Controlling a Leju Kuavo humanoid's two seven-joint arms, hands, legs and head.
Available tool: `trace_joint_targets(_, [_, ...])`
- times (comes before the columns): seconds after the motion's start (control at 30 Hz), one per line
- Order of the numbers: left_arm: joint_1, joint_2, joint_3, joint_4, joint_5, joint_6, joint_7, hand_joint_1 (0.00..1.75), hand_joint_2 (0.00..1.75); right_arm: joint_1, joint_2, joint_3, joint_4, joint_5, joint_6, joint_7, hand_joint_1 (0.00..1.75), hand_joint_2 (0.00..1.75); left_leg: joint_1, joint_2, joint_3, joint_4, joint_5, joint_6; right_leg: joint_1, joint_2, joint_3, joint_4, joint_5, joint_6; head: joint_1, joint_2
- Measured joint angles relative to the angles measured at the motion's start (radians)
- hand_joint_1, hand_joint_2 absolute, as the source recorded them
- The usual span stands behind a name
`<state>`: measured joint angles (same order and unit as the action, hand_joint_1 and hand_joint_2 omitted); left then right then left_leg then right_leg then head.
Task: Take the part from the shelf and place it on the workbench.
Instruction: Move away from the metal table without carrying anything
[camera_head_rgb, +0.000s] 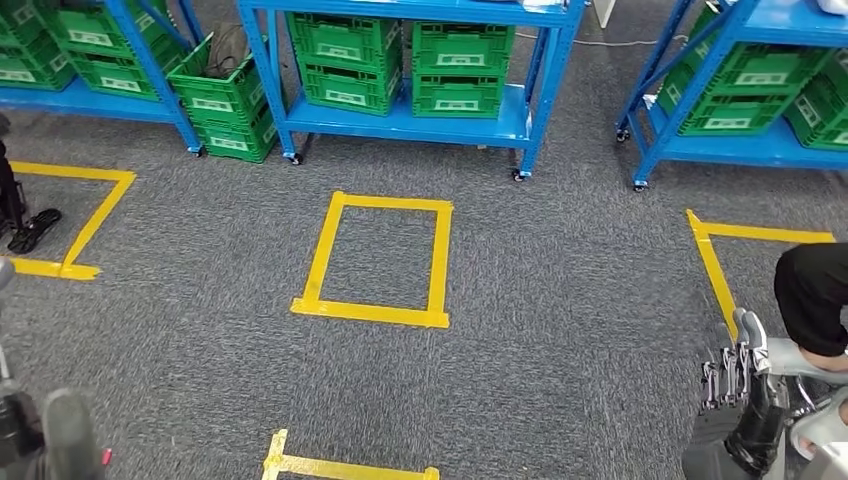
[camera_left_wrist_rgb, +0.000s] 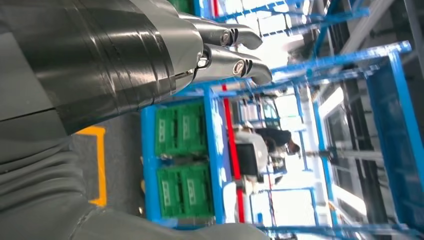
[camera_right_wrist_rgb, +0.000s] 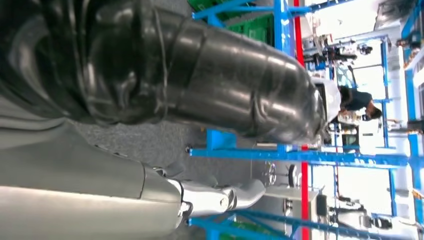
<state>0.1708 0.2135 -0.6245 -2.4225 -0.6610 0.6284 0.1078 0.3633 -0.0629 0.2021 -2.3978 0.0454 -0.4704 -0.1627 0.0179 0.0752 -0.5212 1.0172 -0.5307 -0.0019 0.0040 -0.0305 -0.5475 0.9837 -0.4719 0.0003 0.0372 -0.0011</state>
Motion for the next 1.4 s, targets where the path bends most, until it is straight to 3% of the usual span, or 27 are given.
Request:
trace_joint_targets(0.03, [0.0, 0.0, 0.0, 0.0, 0.0, 0.0, 0.0, 0.0, 0.0, 0.0, 0.0, 0.0, 0.0, 0.0, 0.0, 0.0, 0.0, 0.0, 0.001, -0.025, -0.015, 0.035, -0.02, -0.003, -0.004, 0.01, 0.009, -0.007, 0.005, -0.005, -0.005, 0.0])
trace_joint_targets(0.1, [0.001, 0.001, -0.001, 0.001, 0.002, 0.001, 0.0, 0.0, 0.0, -0.001, 0.001, 0.0, 0.001, -0.002, 0.0, -0.001, 0.0, 0.0, 0.003, -0.064, -0.078, 0.162, -0.075, -0.006, -0.006, 0.031, 0.011, -0.009, 0.009, -0.01, -0.021, 0.0])
trace_joint_targets(0.17, [0.003, 0.001, -0.002, 0.003, 0.005, 0.002, 0.0, 0.0, 0.0, -0.001, 0.003, 0.0, 0.002, -0.003, 0.0, -0.001, 0.0, 0.0, 0.003, -0.07, -0.135, 0.257, -0.093, -0.007, -0.005, 0.056, 0.01, -0.007, 0.008, -0.01, -0.032, 0.0])
trace_joint_targets(0.2, [0.003, 0.001, -0.002, 0.004, 0.006, 0.002, 0.0, 0.0, 0.0, -0.001, 0.004, 0.0, 0.003, -0.003, 0.0, -0.001, 0.0, 0.0, 0.003, -0.071, -0.14, 0.251, -0.073, -0.007, -0.006, 0.069, 0.011, -0.006, 0.006, -0.009, -0.035, 0.0])
trace_joint_targets(0.23, [0.003, 0.001, -0.002, 0.004, 0.007, 0.002, 0.0, 0.0, 0.0, -0.001, 0.004, 0.0, 0.004, -0.003, 0.0, -0.001, 0.0, 0.0, 0.003, -0.075, -0.125, 0.204, -0.037, -0.006, -0.006, 0.082, 0.012, -0.003, 0.004, -0.008, -0.039, 0.0])
trace_joint_targets(0.3, [0.002, 0.001, -0.002, 0.005, 0.008, 0.003, 0.0, 0.0, 0.0, 0.0, 0.005, 0.0, 0.005, -0.003, 0.0, -0.002, 0.0, 0.0, 0.005, -0.087, -0.07, 0.067, 0.027, -0.002, -0.005, 0.103, 0.012, 0.006, -0.003, 0.0, -0.049, 0.0])
trace_joint_targets(0.37, [0.002, 0.001, -0.002, 0.005, 0.008, 0.003, -0.001, 0.0, 0.0, 0.002, 0.006, -0.001, 0.005, -0.003, 0.0, -0.002, 0.0, 0.0, 0.004, -0.096, -0.038, -0.005, 0.042, 0.004, -0.004, 0.115, 0.006, 0.016, -0.01, 0.009, -0.053, 0.0])
trace_joint_targets(0.5, [0.001, 0.001, -0.003, 0.006, 0.009, 0.003, -0.003, 0.0, 0.0, 0.006, 0.008, -0.001, 0.005, 0.007, 0.0, 0.001, 0.0, 0.0, -0.001, -0.099, -0.03, -0.01, 0.044, 0.01, -0.007, 0.117, -0.001, 0.021, -0.009, -0.003, -0.044, 0.0])
trace_joint_targets(0.6, [0.002, 0.001, -0.003, 0.006, 0.009, 0.003, -0.003, 0.0, 0.0, 0.005, 0.008, -0.001, 0.005, 0.016, 0.0, 0.009, 0.0, 0.0, -0.003, -0.102, -0.03, -0.01, 0.045, 0.015, -0.009, 0.113, -0.001, 0.014, -0.009, -0.003, -0.033, 0.0])
trace_joint_targets(0.67, [0.002, 0.001, -0.003, 0.006, 0.009, 0.003, -0.003, 0.0, 0.0, 0.005, 0.008, -0.001, 0.005, 0.021, 0.0, 0.011, 0.0, 0.0, -0.004, -0.103, -0.03, -0.01, 0.044, 0.018, -0.01, 0.112, -0.001, 0.011, -0.009, 0.0, -0.028, 0.0])
trace_joint_targets(0.83, [0.002, 0.001, -0.003, 0.006, 0.009, 0.003, -0.003, 0.0, 0.0, 0.002, 0.008, -0.001, 0.005, 0.027, 0.0, 0.012, 0.0, 0.0, -0.007, -0.104, -0.03, -0.01, 0.043, 0.021, -0.013, 0.111, 0.0, 0.005, -0.008, 0.023, -0.023, 0.0])
trace_joint_targets(0.97, [0.002, 0.001, -0.003, 0.006, 0.01, 0.003, -0.003, 0.0, 0.0, -0.001, 0.008, -0.001, 0.005, 0.031, 0.0, 0.014, 0.0, 0.0, -0.008, -0.104, -0.03, -0.01, 0.043, 0.022, -0.014, 0.111, 0.006, 0.005, -0.007, 0.029, -0.025, 0.0])
trace_joint_targets(1.4, [0.002, 0.001, -0.003, 0.006, 0.019, 0.003, -0.005, 0.0, 0.0, -0.009, 0.008, 0.001, 0.006, 0.079, 0.0, 0.04, 0.0, 0.0, -0.007, -0.104, -0.029, -0.011, 0.044, 0.023, -0.013, 0.111, 0.007, 0.007, -0.007, 0.03, -0.028, 0.0])
